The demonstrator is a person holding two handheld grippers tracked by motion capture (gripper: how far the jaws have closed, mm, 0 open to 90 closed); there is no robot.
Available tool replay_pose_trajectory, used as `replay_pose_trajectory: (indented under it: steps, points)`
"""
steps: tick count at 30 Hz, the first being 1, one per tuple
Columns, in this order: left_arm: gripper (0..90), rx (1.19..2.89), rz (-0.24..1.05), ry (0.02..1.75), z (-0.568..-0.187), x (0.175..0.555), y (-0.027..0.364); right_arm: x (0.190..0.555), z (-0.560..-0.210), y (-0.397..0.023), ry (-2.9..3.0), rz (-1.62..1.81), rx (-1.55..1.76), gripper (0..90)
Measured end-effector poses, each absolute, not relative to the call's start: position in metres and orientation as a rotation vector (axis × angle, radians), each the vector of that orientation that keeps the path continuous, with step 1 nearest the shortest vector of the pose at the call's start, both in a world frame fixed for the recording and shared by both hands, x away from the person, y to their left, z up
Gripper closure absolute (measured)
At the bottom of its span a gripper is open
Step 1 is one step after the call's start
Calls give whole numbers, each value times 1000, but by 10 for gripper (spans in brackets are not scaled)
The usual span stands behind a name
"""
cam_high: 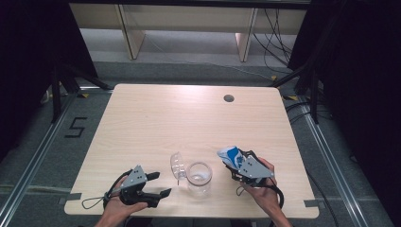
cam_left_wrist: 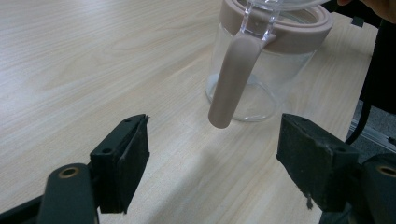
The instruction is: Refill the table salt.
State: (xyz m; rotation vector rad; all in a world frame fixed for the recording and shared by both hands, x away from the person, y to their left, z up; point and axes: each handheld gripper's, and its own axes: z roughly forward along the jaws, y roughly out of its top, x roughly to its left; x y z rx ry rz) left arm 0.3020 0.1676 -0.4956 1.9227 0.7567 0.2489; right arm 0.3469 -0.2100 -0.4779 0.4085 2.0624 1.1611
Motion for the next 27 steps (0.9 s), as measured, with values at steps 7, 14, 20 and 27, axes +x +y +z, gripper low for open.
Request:
replay_pose_trajectory:
  steps: [7, 14, 20, 27]
  points:
    - [246, 1919, 239, 775, -497, 301, 167, 347, -477, -210, 2066, 1152, 389, 471]
    - [246, 1924, 250, 761, -496, 302, 168, 348, -473, -210, 2054, 1111, 320, 472]
    - [246, 1909, 236, 785, -496, 300, 168, 347, -470, -209, 2045, 1079, 294, 473]
    - [247, 1912, 237, 778, -496, 300, 167, 346, -470, -205, 2045, 1053, 266, 473]
